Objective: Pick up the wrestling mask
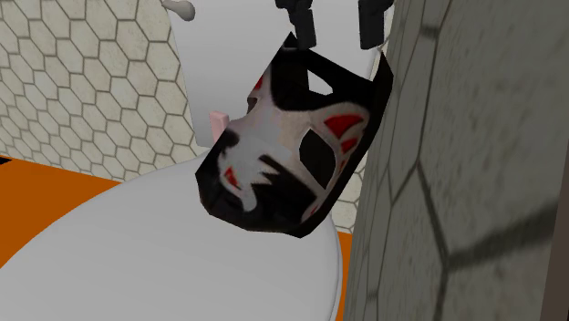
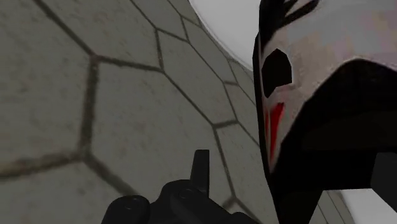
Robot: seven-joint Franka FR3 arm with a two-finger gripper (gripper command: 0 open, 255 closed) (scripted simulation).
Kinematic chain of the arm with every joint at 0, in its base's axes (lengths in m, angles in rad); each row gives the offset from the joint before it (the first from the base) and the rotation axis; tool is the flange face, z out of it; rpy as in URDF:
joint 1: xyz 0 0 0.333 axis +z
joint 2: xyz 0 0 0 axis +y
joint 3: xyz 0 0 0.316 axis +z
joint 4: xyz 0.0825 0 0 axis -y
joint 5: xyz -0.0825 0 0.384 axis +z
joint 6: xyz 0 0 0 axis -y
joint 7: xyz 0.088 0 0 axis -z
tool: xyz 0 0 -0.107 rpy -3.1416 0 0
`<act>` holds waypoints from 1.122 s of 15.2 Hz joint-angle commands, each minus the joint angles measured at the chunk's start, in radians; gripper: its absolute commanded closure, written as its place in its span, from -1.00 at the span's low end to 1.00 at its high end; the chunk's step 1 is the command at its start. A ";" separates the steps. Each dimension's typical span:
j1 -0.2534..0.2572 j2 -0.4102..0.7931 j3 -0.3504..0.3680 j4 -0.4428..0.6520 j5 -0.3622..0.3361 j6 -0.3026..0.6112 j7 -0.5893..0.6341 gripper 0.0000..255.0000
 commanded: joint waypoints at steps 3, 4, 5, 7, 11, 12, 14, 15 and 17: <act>0.016 0.179 0.014 0.228 -0.042 -0.050 0.052 -1.00; 0.021 0.218 0.015 0.282 -0.052 -0.065 0.060 -1.00; 0.020 0.214 0.014 0.262 -0.051 -0.050 0.061 -1.00; 0.018 0.206 0.014 0.225 -0.050 -0.020 0.065 -1.00; 0.013 0.195 0.015 0.156 -0.050 0.037 0.071 -1.00; 0.012 0.194 0.015 0.146 -0.050 0.045 0.072 -1.00; 0.017 0.189 0.020 0.138 -0.052 0.047 0.081 1.00; 0.014 0.187 0.018 0.132 -0.050 0.052 0.077 1.00; 0.014 0.188 0.018 0.133 -0.050 0.052 0.077 1.00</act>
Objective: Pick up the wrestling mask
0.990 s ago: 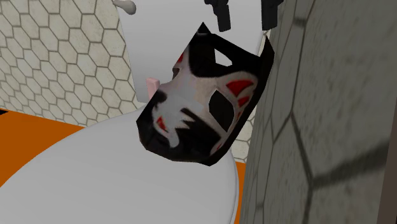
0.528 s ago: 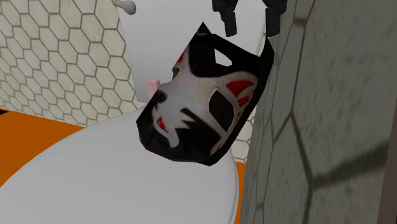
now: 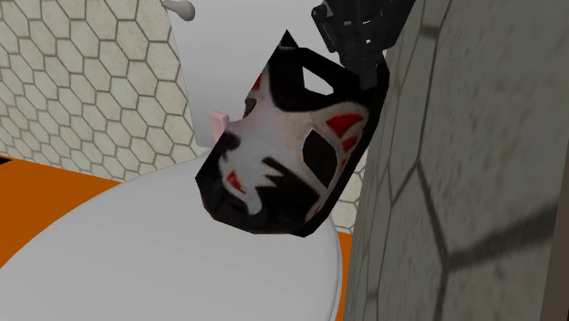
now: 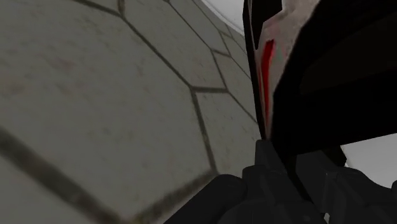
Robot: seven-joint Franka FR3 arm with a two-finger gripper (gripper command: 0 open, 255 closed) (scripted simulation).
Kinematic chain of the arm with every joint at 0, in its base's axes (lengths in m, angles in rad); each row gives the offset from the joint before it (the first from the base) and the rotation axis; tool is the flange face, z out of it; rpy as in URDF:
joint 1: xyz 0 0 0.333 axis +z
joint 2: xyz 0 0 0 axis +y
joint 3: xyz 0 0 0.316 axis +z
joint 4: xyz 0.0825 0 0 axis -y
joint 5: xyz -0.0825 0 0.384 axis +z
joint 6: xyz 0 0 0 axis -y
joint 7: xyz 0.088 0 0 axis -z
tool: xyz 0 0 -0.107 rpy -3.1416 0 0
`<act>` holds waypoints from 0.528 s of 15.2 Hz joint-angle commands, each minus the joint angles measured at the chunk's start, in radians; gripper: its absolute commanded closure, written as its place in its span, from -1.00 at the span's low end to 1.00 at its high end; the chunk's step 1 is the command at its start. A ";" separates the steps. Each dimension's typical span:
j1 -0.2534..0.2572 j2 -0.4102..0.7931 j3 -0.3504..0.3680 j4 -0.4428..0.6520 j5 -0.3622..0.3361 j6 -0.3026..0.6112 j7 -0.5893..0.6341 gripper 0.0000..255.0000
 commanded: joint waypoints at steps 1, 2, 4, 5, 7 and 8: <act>0.001 0.001 0.001 -0.003 0.001 0.000 0.001 1.00; 0.000 0.001 0.001 -0.003 0.001 0.000 0.001 1.00; 0.001 0.002 0.001 -0.002 0.001 -0.001 0.001 1.00; 0.000 -0.001 0.001 -0.003 0.001 -0.001 0.000 1.00; -0.001 0.008 0.000 0.025 0.001 -0.020 -0.006 1.00; -0.001 0.011 0.000 0.042 0.001 -0.035 -0.007 1.00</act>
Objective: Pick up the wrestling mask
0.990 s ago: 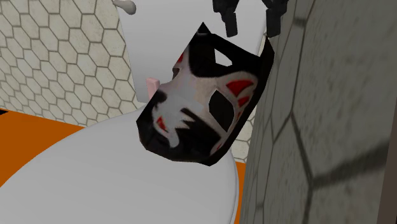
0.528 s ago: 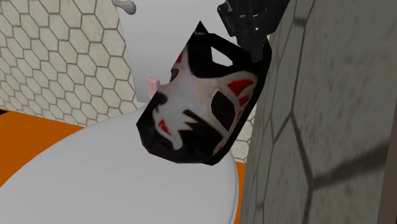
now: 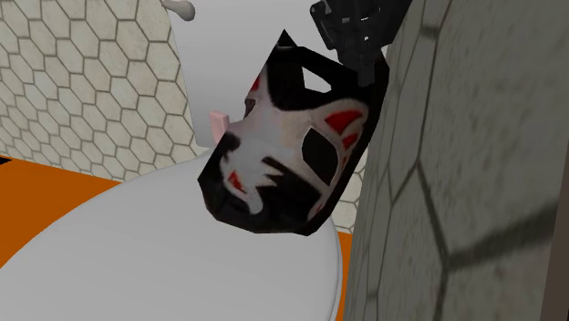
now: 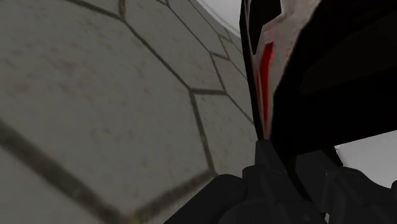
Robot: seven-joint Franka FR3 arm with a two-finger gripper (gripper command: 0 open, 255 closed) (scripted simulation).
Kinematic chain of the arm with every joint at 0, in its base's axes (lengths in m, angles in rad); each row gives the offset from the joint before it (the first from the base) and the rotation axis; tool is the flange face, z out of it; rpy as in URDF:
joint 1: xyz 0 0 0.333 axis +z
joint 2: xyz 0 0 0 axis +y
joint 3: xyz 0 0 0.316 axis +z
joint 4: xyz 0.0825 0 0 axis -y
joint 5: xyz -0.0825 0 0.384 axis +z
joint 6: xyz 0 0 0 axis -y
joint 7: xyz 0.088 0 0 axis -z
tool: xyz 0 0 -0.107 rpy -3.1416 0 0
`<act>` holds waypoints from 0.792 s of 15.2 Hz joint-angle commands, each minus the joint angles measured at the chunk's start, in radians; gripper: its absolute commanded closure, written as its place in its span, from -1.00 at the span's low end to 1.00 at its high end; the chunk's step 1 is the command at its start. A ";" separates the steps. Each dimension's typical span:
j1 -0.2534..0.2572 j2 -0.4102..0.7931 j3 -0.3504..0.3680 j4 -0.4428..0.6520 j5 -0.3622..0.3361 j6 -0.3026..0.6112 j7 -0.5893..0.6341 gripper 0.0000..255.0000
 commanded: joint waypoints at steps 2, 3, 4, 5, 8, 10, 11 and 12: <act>-0.001 0.009 -0.002 0.055 -0.002 -0.036 -0.007 1.00; 0.000 0.013 -0.001 0.073 -0.003 -0.051 -0.008 1.00; 0.000 0.016 -0.001 0.092 -0.003 -0.066 -0.010 1.00; 0.001 0.020 0.000 0.111 -0.004 -0.081 -0.011 1.00; 0.004 0.035 0.002 0.172 -0.006 -0.127 -0.016 1.00; 0.006 0.047 0.003 0.216 -0.009 -0.159 -0.018 1.00; 0.007 0.054 0.004 0.239 -0.010 -0.176 -0.020 1.00; 0.009 0.061 0.004 0.263 -0.011 -0.193 -0.021 1.00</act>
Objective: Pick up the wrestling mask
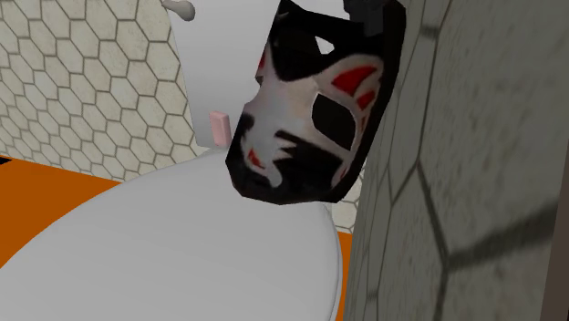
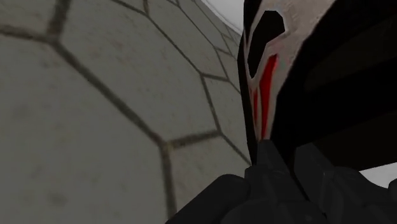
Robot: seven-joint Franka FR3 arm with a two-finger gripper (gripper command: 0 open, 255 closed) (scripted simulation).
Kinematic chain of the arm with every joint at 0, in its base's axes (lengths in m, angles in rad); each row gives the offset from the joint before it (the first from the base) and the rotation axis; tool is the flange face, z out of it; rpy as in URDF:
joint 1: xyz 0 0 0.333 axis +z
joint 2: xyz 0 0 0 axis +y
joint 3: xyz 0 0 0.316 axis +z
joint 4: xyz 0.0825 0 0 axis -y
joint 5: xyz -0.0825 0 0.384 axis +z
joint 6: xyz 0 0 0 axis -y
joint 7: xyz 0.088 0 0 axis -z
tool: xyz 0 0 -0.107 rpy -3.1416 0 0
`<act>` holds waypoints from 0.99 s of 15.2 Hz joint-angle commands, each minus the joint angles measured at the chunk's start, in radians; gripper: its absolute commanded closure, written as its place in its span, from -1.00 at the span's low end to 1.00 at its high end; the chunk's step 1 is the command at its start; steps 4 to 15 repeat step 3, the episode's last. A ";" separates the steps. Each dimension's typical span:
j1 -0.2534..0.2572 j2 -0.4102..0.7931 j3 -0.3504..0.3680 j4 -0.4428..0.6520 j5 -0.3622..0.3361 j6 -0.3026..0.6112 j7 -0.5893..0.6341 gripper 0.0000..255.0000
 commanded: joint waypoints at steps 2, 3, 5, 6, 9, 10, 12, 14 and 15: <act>0.001 0.012 -0.001 0.065 -0.006 -0.028 -0.005 1.00; 0.000 0.012 0.000 0.065 -0.006 -0.028 -0.005 1.00; 0.000 0.012 0.000 0.065 -0.006 -0.028 -0.005 1.00; 0.000 0.012 0.000 0.065 -0.006 -0.028 -0.005 1.00; 0.000 0.012 0.000 0.065 -0.006 -0.028 -0.005 1.00; 0.000 0.012 0.000 0.065 -0.006 -0.028 -0.005 1.00; 0.000 0.012 0.000 0.065 -0.006 -0.028 -0.005 1.00; 0.000 0.012 0.000 0.065 -0.006 -0.028 -0.005 1.00; 0.000 0.012 0.000 0.065 -0.006 -0.028 -0.005 1.00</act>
